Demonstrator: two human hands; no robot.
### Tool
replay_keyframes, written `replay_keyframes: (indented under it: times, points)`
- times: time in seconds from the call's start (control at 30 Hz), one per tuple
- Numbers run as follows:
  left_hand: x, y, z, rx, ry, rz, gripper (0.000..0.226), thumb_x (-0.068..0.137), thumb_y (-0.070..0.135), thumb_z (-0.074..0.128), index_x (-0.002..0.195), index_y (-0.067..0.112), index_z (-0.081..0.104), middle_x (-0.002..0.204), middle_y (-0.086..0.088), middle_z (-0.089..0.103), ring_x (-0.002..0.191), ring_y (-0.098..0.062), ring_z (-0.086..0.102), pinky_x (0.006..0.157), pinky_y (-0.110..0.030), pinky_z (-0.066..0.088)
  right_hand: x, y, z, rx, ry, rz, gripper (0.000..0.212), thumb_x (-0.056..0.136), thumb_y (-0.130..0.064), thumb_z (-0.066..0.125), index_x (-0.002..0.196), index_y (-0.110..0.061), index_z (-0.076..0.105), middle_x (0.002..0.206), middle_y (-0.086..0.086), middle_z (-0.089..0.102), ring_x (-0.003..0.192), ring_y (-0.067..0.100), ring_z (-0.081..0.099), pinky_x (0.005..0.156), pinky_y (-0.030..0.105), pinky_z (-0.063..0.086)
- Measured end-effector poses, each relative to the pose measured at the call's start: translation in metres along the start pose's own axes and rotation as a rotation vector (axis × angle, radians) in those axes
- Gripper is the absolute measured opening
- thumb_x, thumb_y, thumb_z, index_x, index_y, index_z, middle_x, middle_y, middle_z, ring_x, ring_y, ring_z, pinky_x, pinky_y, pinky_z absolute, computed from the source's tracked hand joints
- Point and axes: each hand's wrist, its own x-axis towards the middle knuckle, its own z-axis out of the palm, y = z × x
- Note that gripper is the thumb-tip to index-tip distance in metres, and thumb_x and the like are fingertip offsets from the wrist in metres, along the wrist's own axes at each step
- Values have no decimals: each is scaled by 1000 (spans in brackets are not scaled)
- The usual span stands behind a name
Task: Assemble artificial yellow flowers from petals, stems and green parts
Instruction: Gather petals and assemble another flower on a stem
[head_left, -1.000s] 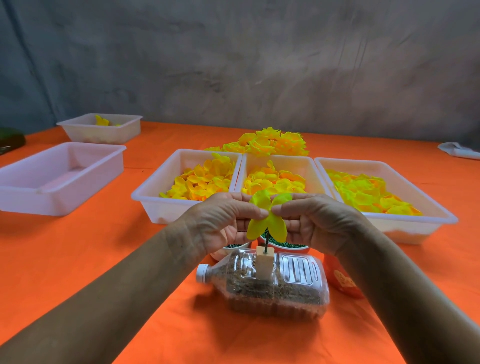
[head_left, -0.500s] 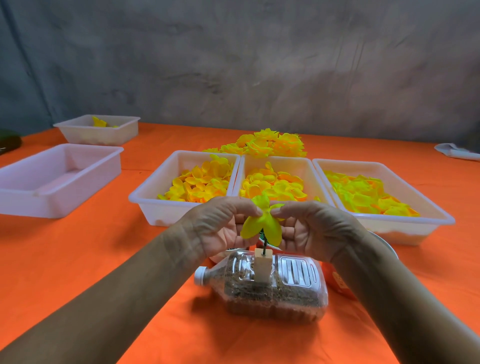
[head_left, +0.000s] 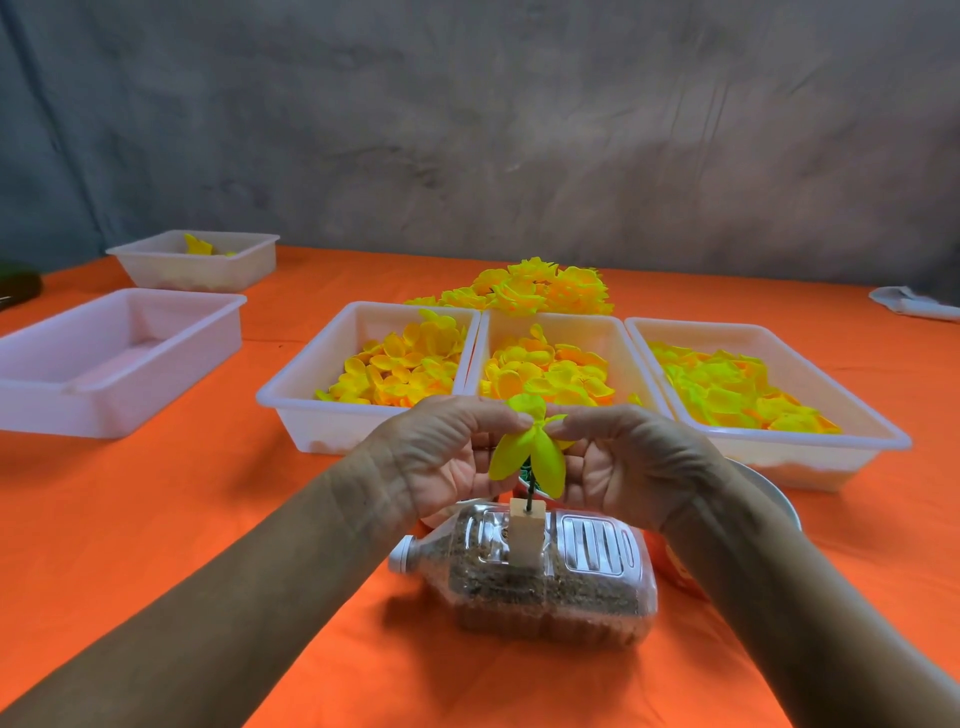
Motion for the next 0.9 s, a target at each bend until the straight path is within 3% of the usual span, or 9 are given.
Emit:
replay_keyframes:
  times: [0.2, 0.33, 0.6, 0.77, 0.9]
  points:
    - [-1, 1, 4, 3, 24, 50, 14, 73, 10, 71, 84, 17, 77, 80, -4, 74, 71, -16, 71, 60, -27, 56, 0, 2, 1, -9, 12, -4, 30, 81, 2, 52, 109, -5, 60, 87, 14, 67, 75, 25, 62, 69, 33, 50]
    - [-8, 8, 21, -62, 158, 74, 56, 51, 6, 71, 105, 3, 60, 71, -10, 70, 57, -17, 67, 49, -26, 55, -3, 4, 1, -53, 0, -32, 48, 58, -9, 67, 105, -7, 61, 85, 14, 70, 71, 24, 66, 67, 34, 52]
    - [-16, 12, 31, -103, 196, 76, 50, 50, 1, 68, 100, 3, 61, 75, -10, 71, 61, -19, 68, 55, -29, 57, -4, 3, -2, -72, 5, -89, 43, 52, -1, 69, 94, -7, 65, 82, 10, 72, 66, 20, 69, 59, 25, 55]
    - [-17, 13, 33, -82, 244, 77, 61, 50, 1, 70, 110, 1, 58, 76, -10, 71, 62, -19, 67, 57, -30, 56, -1, 5, 0, -66, 22, -69, 55, 48, -3, 69, 102, -7, 61, 79, 10, 71, 61, 19, 67, 55, 24, 54]
    - [-18, 12, 33, -47, 274, 121, 43, 67, -9, 68, 108, 4, 58, 79, -8, 70, 62, -16, 67, 52, -27, 55, -2, 3, 0, -81, 20, -78, 47, 47, -4, 68, 94, -9, 64, 80, 9, 71, 61, 19, 67, 59, 26, 54]
